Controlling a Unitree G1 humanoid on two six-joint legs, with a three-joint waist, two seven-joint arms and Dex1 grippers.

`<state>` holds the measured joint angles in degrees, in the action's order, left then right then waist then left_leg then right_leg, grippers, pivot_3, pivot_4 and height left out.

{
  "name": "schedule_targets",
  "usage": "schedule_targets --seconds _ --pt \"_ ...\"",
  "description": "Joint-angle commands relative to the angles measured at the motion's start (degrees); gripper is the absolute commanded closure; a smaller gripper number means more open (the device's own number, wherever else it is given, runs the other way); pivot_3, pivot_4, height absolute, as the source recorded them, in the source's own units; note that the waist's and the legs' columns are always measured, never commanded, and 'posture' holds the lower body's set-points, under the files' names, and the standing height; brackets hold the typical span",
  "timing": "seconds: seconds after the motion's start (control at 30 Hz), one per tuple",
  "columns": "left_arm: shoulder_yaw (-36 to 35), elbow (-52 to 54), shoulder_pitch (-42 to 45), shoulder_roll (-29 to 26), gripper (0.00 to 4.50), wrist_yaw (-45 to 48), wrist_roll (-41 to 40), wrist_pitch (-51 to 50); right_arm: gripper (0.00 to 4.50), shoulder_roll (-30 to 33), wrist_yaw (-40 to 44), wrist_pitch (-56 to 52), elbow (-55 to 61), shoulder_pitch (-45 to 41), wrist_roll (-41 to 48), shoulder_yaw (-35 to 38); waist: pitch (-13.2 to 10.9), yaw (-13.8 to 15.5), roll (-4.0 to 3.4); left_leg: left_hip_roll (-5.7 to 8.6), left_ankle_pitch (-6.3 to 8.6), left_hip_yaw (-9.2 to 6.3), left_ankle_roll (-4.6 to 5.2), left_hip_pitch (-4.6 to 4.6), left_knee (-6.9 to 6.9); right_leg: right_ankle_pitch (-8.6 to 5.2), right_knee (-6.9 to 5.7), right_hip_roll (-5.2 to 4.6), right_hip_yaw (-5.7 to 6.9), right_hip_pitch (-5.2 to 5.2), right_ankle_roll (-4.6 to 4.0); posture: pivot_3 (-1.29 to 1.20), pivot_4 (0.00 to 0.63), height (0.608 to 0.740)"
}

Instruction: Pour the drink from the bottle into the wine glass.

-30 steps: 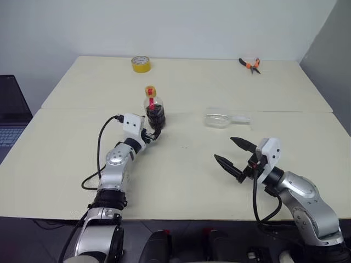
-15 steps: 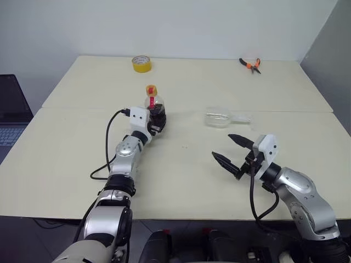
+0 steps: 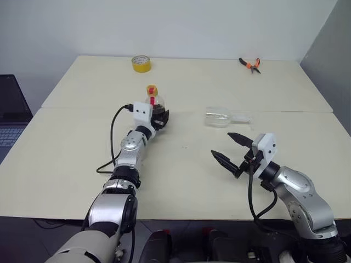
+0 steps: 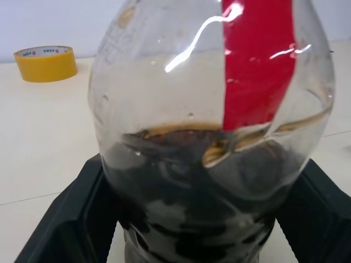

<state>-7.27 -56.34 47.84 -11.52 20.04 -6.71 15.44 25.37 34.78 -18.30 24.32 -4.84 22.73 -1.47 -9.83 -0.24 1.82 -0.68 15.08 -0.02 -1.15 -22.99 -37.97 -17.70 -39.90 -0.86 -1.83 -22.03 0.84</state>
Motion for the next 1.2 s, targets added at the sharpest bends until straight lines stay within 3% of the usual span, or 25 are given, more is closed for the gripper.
schedule_targets --seconds 0.03,0.2,0.27,0.43,0.53,0.73,1.0,1.2 --pt "-0.48 0.08 1.77 0.56 1.37 1.30 -0.68 1.73 0.00 -0.59 -0.60 0.99 1.43 -0.23 -0.36 0.16 0.00 0.00 0.00 0.00 0.00 0.00 0.00 0.00 0.00 0.00 0.00 0.00 0.00 0.00 0.00 0.00 0.150 0.740" --pt "-0.54 0.59 1.42 0.52 2.40 2.40 -0.50 1.51 0.00 -1.61 -1.15 1.45 1.55 -0.90 -1.14 0.15 0.00 0.00 0.00 0.00 -0.01 0.01 -0.01 0.00 -0.01 0.00 -0.01 0.00 0.00 0.00 0.00 0.00 0.150 0.740" --pt "-0.42 2.00 0.78 0.29 2.56 3.44 -0.62 1.16 0.00 -1.73 -1.25 1.47 1.90 -1.07 -1.34 0.19 0.00 -0.01 0.00 0.00 -0.01 0.00 -0.01 0.00 -0.01 0.00 -0.01 0.00 0.00 0.00 0.00 0.00 0.150 0.740" --pt "3.17 14.64 -5.17 -0.86 2.58 10.14 -0.54 -0.96 0.00 -1.03 -1.26 1.49 4.23 -0.78 -1.93 0.21 0.00 -0.04 0.00 -0.01 -0.02 0.03 -0.05 -0.01 0.00 0.00 0.00 0.00 -0.03 -0.04 0.00 0.00 0.150 0.740" --pt "6.79 30.83 -13.22 -2.03 2.58 16.55 -2.86 -7.67 0.00 0.59 -0.91 0.00 8.37 0.99 -1.60 0.41 0.00 -0.21 -0.01 -0.02 -0.10 0.04 -0.17 -0.04 0.02 0.00 -0.02 0.00 -0.07 -0.08 -0.01 0.00 0.150 0.740" --pt "13.05 50.14 -23.03 -4.55 2.58 22.83 -4.23 -18.01 0.00 3.98 -0.24 -5.35 16.33 4.89 3.59 2.18 0.01 -0.20 -0.02 -0.04 -0.02 -0.02 -0.04 -0.01 0.00 0.00 -0.07 0.00 -0.05 -0.04 -0.01 0.00 0.150 0.740" --pt "18.76 53.92 -25.01 -3.68 2.58 24.87 -2.68 -20.01 0.00 5.01 -3.70 -11.31 21.52 2.93 8.52 3.45 0.01 -0.09 -0.02 -0.01 0.00 -0.04 0.00 0.01 -0.03 -0.01 -0.04 0.02 -0.04 0.02 0.00 0.00 0.150 0.740" --pt "21.63 52.75 -23.84 -2.59 2.58 27.35 -2.86 -20.01 0.00 0.48 -9.04 -13.66 20.58 -1.11 9.49 1.43 0.01 -0.17 -0.02 -0.03 0.00 -0.05 0.01 0.01 -0.01 -0.01 -0.04 0.05 -0.05 0.02 0.00 0.00 0.150 0.740"
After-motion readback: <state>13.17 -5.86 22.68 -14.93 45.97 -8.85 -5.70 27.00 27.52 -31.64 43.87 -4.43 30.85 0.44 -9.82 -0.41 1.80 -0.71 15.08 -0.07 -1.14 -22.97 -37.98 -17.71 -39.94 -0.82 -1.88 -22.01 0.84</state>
